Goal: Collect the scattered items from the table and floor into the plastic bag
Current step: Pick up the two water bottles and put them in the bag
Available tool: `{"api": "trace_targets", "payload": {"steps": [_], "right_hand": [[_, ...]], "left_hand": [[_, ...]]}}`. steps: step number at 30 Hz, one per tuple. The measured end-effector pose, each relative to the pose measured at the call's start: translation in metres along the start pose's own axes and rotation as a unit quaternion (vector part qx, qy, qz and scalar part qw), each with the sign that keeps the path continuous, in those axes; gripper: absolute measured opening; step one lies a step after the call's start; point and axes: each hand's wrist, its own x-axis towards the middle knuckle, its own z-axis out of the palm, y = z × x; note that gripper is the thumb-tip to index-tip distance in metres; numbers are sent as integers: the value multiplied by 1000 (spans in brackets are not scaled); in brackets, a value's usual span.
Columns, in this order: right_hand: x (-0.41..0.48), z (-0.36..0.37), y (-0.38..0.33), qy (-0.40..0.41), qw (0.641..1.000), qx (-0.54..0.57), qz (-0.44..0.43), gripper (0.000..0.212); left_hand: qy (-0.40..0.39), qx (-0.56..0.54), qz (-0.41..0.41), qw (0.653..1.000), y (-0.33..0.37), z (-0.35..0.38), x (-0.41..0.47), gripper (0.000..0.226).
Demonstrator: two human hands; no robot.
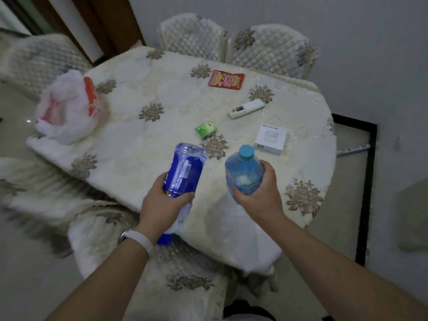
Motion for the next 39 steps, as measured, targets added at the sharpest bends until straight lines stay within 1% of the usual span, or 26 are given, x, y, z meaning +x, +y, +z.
{"api": "trace_targets", "payload": {"steps": [4, 7, 11, 15, 18, 24, 28, 33, 36, 39], "right_hand": [[-24, 43, -56, -48, 997, 19, -50, 88], [-50, 83, -100, -72, 993, 30, -93, 81], [-95, 145, -156, -109, 984, 43, -134, 82], [-142, 210, -208, -154, 969, 52, -185, 82], [-173, 258, -239, -181, 961, 62, -201, 81], [-210, 342, -290, -239, 942, 64, -228, 79], [-211, 395, -315, -270, 930, 64, -240, 77], [-188, 471, -333, -294, 922, 102, -229, 83], [-161, 523, -348, -310, 914, 115, -234, 74], [-128, 578, -368, -329, 909, 133, -217, 73]], "left_hand": [[44, -62, 3, 997, -17, -70, -23, 51], [76, -101, 1, 992, -35, -128, -43, 51], [114, -142, -3, 983, -75, -210, -75, 53], [156, -167, -9, 974, -124, -287, -108, 49], [179, -187, -21, 966, -162, -338, -127, 47], [225, -202, -38, 953, -218, -420, -147, 50], [247, -210, -57, 944, -246, -456, -138, 49], [264, -211, -97, 936, -285, -491, -96, 49], [280, -206, -117, 930, -302, -519, -57, 47], [290, -190, -137, 928, -309, -550, -16, 50]]}}
